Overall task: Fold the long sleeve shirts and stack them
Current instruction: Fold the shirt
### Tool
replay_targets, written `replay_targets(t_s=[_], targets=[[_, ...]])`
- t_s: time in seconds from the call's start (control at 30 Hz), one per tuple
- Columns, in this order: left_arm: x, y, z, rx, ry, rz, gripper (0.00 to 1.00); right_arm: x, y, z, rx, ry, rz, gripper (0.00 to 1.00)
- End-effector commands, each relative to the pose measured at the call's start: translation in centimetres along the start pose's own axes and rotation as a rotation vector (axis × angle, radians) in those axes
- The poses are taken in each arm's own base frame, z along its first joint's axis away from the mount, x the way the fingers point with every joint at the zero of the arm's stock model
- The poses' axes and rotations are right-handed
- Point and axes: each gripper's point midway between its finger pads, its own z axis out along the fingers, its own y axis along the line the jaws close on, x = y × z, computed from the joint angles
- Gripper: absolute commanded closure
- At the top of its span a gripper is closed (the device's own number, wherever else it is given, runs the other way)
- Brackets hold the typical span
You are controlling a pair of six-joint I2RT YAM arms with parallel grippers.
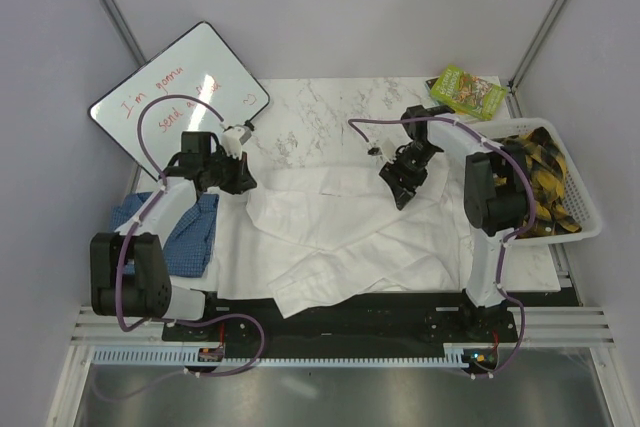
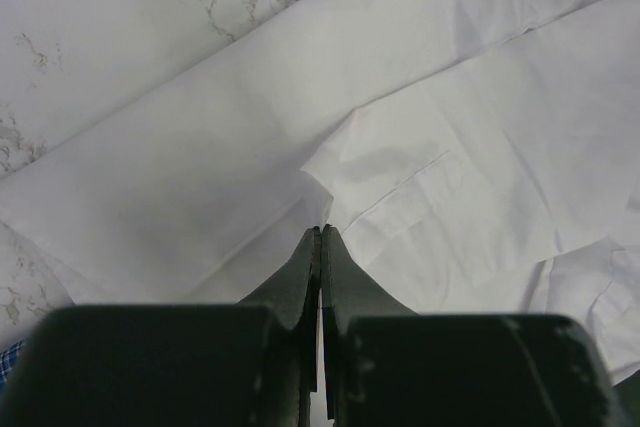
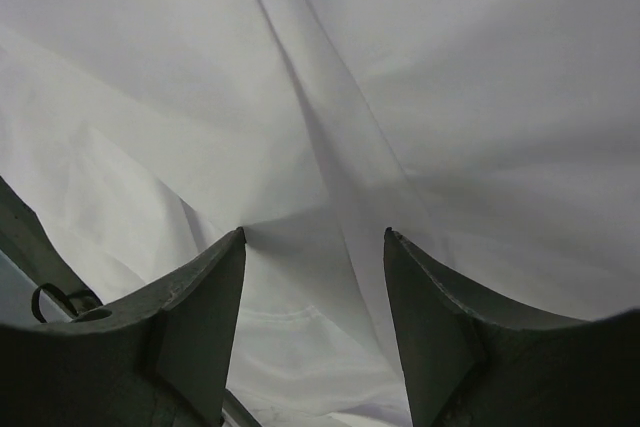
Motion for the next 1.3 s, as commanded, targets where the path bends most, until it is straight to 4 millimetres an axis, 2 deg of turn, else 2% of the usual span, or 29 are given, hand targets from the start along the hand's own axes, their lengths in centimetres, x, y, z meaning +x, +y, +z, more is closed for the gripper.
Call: replay_targets(t_s=[0.0, 0.07, 0.1, 0.2, 0.37, 0.47, 0.63, 0.8, 0.93, 1.0, 1.1, 1.27], targets=[[-2.8, -1.2, -1.2, 0.048, -0.079, 0.065, 0.98, 0.1, -0.5, 1.1, -0.012, 0.005, -0.007, 0.39], [-2.8, -1.2, -1.2, 0.051, -0.077, 0.068, 0.98, 0.2, -0.5, 1.3, -0.018, 0.010, -0.003, 0.43], [-2.7, -1.2, -1.2, 0.052, -0.075, 0.068, 0.98, 0.2, -0.4, 1.3, -0.023, 0.010, -0.006, 0.58], [-2.8, -1.1, -1.2, 0.046, -0.071, 0.072, 0.98, 0.4, -0.1, 0.9, -0.021, 0.012, -0.020, 0.80], [-3.1, -1.3, -1.6, 0.048, -0.078, 0.081, 0.98, 0.4, 0.6, -1.1, -0.005, -0.010, -0.054, 0.89], [-3.0, -0.9, -1.5, 0.032, -0.072, 0.083, 0.98, 0.6, 0.1, -2.2, 0.013, -0.032, -0.049, 1.00], [-2.9, -0.7, -1.5, 0.030, -0.070, 0.115, 0.98, 2.0, -0.6, -2.8, -0.006, -0.027, -0.024, 1.00], [-3.4, -0.6, -1.5, 0.035, -0.084, 0.132, 0.98, 2.3, -0.5, -2.7, -0.021, -0.038, -0.021, 1.00], [-3.9, -2.6, -2.0, 0.136, -0.108, 0.153, 0.98, 2.1, 0.2, -2.6, -0.054, -0.059, -0.024, 1.00], [-3.9, -2.1, -2.1, 0.101, -0.104, 0.140, 0.98, 1.9, 0.4, -2.6, -0.065, -0.069, -0.013, 1.00], [-3.8, -0.1, -1.7, 0.007, -0.095, 0.157, 0.98, 1.1, 0.4, -3.0, -0.070, -0.098, -0.002, 1.00], [-3.3, 1.4, -0.6, -0.041, -0.086, 0.166, 0.98, -0.1, -0.5, -3.3, -0.057, -0.114, 0.022, 0.91]])
